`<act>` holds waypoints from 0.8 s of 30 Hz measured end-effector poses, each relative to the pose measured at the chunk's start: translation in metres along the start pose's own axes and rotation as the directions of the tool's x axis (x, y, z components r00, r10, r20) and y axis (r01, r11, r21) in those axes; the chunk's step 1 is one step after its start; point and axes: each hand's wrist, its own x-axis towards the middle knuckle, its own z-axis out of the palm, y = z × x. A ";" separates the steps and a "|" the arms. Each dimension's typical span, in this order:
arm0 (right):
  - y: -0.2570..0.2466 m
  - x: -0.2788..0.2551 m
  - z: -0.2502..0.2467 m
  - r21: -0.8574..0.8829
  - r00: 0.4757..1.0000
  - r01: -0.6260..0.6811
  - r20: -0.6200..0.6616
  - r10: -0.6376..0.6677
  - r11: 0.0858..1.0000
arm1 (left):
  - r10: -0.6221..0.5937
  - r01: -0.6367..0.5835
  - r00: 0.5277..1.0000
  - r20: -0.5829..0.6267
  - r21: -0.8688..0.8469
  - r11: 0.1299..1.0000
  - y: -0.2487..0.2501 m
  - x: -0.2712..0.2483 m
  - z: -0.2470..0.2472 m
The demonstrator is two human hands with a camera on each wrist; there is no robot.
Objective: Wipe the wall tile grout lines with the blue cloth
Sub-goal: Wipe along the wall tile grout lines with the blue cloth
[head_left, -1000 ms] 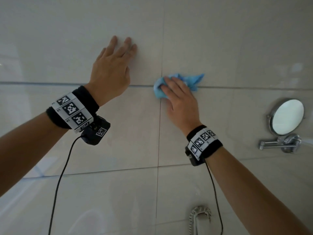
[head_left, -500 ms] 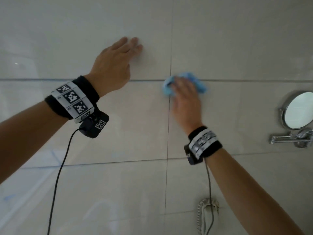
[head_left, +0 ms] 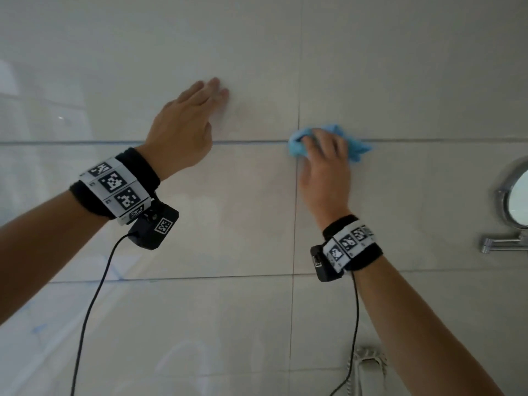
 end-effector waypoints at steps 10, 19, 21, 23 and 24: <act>-0.065 0.007 0.024 0.065 0.993 0.090 0.069 -0.095 0.994 | 0.053 -0.052 0.998 -0.014 0.092 0.994 -0.006 -0.009 0.011; -0.059 0.003 0.022 -0.004 0.988 -0.154 -0.005 0.154 0.988 | -0.157 0.164 0.981 -0.113 0.055 0.985 -0.050 -0.046 -0.010; -0.084 0.006 0.030 -0.003 0.990 -0.142 0.012 0.142 0.990 | -0.169 0.176 0.980 -0.106 0.054 0.983 -0.068 -0.049 -0.016; -0.117 0.007 0.041 -0.008 0.995 -0.060 0.077 0.061 0.998 | -0.172 0.176 0.982 -0.079 0.041 0.984 -0.085 -0.050 -0.019; -0.136 0.010 0.045 -0.003 0.994 -0.029 0.103 0.029 1.000 | -0.156 0.158 0.986 -0.065 0.039 0.987 -0.092 -0.052 -0.021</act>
